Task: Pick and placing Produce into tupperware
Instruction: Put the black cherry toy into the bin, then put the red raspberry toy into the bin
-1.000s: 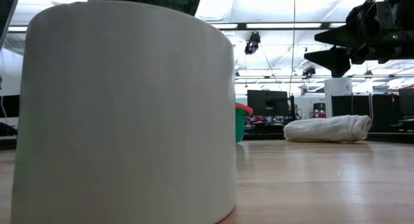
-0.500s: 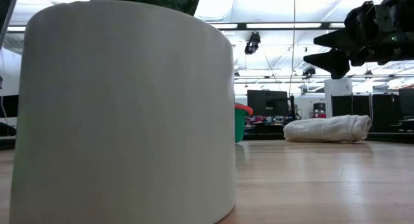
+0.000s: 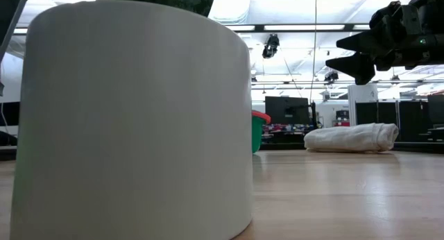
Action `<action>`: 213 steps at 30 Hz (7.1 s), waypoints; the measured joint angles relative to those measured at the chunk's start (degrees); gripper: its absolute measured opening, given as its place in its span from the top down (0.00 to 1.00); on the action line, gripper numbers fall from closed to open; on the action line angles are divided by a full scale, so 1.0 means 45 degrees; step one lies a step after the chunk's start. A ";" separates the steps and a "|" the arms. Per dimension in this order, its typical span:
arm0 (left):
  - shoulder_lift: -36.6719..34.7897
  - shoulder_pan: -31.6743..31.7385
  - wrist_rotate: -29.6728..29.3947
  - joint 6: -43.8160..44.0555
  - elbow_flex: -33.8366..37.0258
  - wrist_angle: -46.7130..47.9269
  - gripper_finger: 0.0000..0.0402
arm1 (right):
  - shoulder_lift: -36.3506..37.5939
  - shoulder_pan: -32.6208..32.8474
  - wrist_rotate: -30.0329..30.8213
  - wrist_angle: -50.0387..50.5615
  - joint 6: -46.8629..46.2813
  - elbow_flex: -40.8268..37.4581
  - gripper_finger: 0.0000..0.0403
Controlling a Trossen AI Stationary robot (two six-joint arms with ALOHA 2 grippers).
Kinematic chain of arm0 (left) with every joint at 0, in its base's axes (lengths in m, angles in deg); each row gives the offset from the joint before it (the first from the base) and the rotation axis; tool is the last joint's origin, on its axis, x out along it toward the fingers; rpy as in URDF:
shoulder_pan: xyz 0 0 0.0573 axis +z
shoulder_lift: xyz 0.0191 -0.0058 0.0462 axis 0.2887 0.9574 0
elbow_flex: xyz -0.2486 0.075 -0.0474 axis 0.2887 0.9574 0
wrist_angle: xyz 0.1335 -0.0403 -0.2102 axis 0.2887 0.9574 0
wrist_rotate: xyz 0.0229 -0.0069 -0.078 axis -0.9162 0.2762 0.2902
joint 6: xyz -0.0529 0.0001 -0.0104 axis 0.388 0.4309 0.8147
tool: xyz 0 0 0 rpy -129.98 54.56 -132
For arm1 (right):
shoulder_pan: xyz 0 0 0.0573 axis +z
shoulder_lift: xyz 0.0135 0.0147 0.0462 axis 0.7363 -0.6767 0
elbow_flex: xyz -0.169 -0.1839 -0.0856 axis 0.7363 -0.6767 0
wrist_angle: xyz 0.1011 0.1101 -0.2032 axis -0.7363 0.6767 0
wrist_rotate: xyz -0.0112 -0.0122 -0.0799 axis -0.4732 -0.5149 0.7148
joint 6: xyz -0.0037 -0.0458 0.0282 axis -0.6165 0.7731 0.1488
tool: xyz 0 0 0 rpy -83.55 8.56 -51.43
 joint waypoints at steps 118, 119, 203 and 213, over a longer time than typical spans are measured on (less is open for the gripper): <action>-0.6778 -0.3752 0.2242 0.4993 0.0960 0.1004 0.57 | -0.0238 0.0005 0.0000 -0.0049 0.0083 0.0000 0.19; -0.6618 -0.3752 0.2023 0.4807 0.0901 0.0926 0.57 | -0.0238 0.0003 0.0002 -0.0049 0.0083 0.0000 0.19; -0.3326 -0.9305 -0.4991 1.1492 0.6416 -0.0872 0.20 | -0.0238 0.0003 0.0375 0.0677 -0.0019 -0.0005 0.19; -0.2190 -0.9314 -0.4916 1.1487 0.6373 -0.1076 0.20 | -0.0238 0.0005 0.0369 0.0672 -0.0039 -0.0005 0.19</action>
